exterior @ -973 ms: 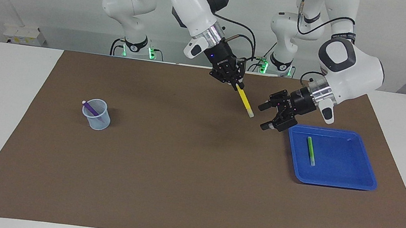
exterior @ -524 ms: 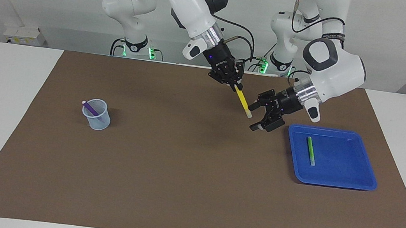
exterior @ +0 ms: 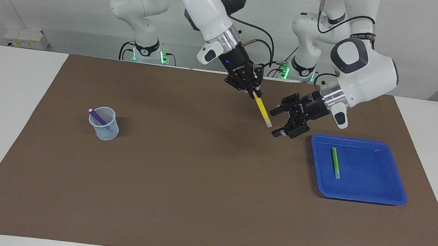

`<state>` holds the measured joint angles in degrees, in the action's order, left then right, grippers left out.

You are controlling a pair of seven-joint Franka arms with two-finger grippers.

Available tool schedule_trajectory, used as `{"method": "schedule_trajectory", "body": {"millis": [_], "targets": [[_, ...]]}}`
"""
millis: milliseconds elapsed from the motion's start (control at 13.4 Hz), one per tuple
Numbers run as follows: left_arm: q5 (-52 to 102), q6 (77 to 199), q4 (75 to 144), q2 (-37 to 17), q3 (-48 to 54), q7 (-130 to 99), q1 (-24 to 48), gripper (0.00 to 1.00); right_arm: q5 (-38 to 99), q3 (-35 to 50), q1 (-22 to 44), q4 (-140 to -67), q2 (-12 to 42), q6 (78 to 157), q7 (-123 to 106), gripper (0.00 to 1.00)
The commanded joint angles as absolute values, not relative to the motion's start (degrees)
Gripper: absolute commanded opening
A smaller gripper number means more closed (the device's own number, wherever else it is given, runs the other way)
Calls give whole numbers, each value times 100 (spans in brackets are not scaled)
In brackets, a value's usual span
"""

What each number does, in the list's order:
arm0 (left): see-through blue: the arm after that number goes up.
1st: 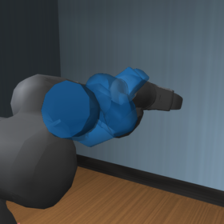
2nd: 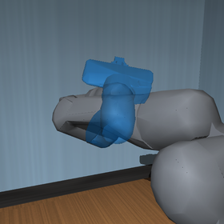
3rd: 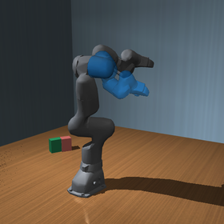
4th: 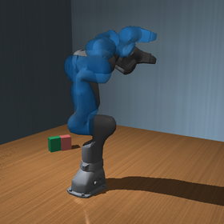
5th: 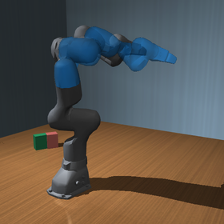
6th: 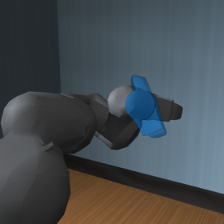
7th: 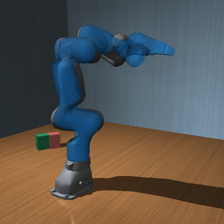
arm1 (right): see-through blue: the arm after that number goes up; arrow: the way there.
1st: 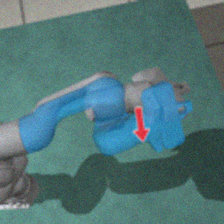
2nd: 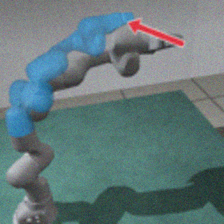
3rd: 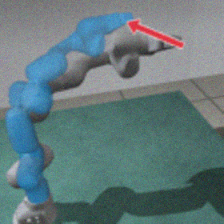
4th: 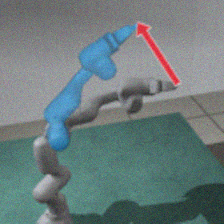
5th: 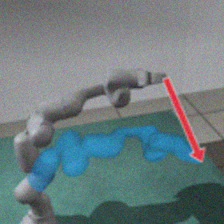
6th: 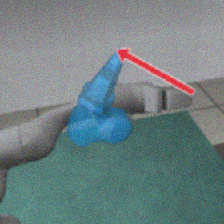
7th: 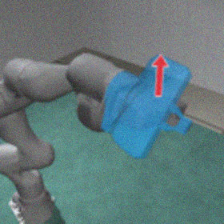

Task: Right arm passes pens to left for tray arrangement
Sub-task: 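Carry the yellow pen toward the left gripper while the left gripper approaches, then close the left gripper on the yellow pen, open the right gripper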

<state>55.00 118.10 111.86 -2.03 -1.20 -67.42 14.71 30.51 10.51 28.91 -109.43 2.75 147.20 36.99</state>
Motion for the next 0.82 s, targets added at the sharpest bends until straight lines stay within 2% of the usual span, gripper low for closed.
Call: {"method": "schedule_trajectory", "body": {"millis": [0, 748], "targets": [[5379, 11549, 11496, 79, -123, -6829, 1354, 97, 3217, 1081, 2865, -10916, 264, 14713, 3718, 0], [5379, 11971, 11549, 70, -70, -7594, 1713, 95, 3217, 1081, 2857, -10907, 264, 14722, 3718, 0]]}}
